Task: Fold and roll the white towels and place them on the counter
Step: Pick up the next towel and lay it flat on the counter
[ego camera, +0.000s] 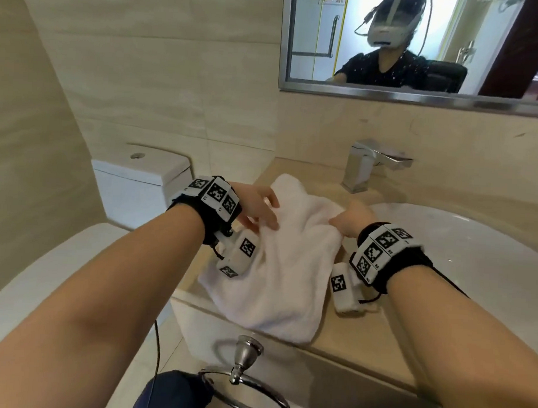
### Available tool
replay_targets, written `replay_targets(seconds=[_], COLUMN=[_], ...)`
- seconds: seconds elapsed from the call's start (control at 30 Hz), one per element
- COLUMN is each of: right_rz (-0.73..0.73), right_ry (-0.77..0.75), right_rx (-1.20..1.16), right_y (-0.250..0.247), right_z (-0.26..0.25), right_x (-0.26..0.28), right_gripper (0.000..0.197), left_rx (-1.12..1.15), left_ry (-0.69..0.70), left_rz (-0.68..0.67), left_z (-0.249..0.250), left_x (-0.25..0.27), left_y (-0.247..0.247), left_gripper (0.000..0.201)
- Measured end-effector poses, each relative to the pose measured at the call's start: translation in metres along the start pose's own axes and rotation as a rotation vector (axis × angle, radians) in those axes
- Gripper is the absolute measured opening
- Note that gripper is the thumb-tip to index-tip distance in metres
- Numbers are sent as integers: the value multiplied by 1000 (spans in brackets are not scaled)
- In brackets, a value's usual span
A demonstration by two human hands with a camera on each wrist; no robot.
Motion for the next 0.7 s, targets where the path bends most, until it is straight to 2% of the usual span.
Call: replay_targets(seconds=[0.13, 0.23, 0.37, 0.47, 0.53, 0.6, 0.67, 0.7], right_rz=[176, 336, 402, 402, 331, 236, 142, 88], right_ry=[-41, -142, -215, -260, -280, -288, -305, -315], right_rx=[-115, -180, -137, -75, -43, -57, -40, -19], right_y=[-7, -16, -26, -29, -25, -21, -17, -15], right_z=[4, -1, -17, -26, -32, -35, -40, -44], right_x=[11, 24, 41, 40, 34, 28, 20, 17], right_gripper=[30, 36, 14, 19, 1, 35, 43, 43], left_rx=[-79, -101, -182, -116, -100, -114, -149, -150], left_ry=[50, 96, 141, 167, 163, 153, 174, 206], left_rz=[42, 47, 40, 17, -90, -261, -326, -280], left_z=[4, 5, 4, 1, -6, -13, -15, -12], left_x=[7, 17, 30, 37, 39, 41, 38, 32], left_y=[5, 8, 14, 14, 20, 30, 27, 20], left_gripper=[40, 32, 20, 19, 18, 14, 18, 19])
Point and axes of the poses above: each hand's wrist, its own x-axis away from the middle knuckle, its own y-axis out of the palm, z = x × y, the point moved 7 cm from there along -x, towards the middle knuckle, and after that the axes turned 15 degrees about -y, right-handed, at the moved point
